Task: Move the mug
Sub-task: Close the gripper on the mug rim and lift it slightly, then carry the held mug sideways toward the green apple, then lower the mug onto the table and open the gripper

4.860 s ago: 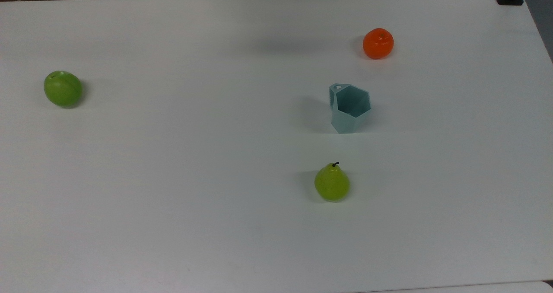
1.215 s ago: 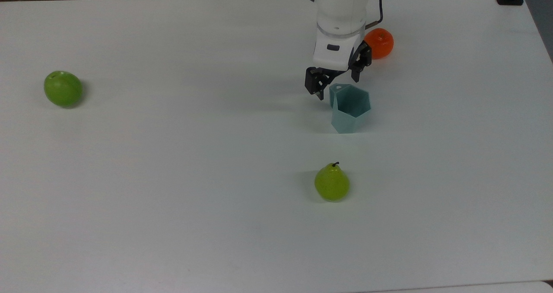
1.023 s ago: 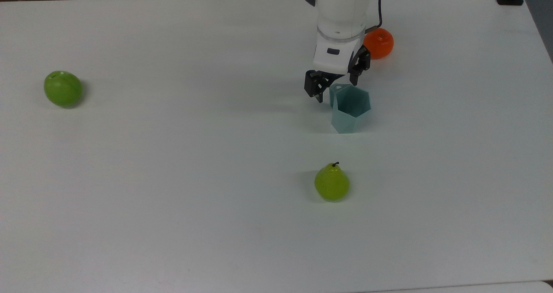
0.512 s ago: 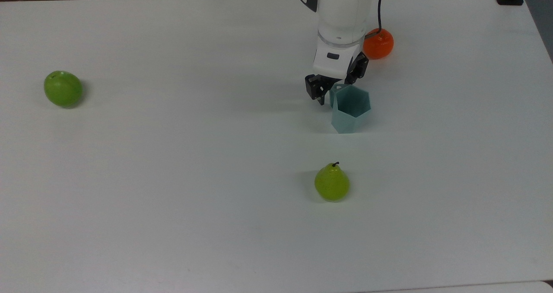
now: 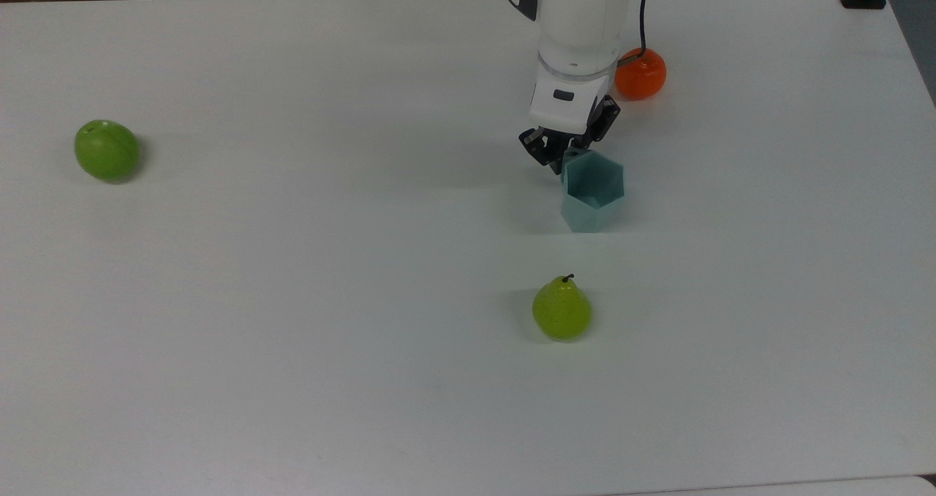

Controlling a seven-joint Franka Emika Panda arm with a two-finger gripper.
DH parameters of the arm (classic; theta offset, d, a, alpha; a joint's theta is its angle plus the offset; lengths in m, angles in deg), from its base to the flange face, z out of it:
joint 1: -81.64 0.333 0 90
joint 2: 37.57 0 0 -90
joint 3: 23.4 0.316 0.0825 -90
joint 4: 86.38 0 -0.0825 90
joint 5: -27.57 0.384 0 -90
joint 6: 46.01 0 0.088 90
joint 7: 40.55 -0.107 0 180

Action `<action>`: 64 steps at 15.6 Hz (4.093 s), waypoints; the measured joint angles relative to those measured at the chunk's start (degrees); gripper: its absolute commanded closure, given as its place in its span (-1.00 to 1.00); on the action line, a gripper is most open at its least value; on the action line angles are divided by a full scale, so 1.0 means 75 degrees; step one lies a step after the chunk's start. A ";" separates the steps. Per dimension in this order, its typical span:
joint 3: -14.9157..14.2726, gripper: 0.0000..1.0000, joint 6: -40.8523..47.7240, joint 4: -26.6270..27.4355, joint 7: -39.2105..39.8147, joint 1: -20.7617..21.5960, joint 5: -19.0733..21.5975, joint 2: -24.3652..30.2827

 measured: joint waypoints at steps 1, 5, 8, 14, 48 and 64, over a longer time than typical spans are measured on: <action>0.0002 1.00 -0.0012 -0.0006 -0.0005 0.0001 -0.0003 0.0005; 0.0013 1.00 -0.0018 -0.0006 -0.0006 0.0003 -0.0003 0.0004; 0.0020 1.00 -0.0018 -0.0006 -0.0006 0.0003 -0.0004 0.0004; 0.0021 1.00 -0.0020 -0.0060 -0.0147 0.0001 -0.0004 0.0109; -0.3282 1.00 0.2697 0.0972 0.2052 -0.0603 -0.0052 0.3238; -0.3718 1.00 0.0426 0.2060 0.2385 -0.0603 -0.0200 0.1798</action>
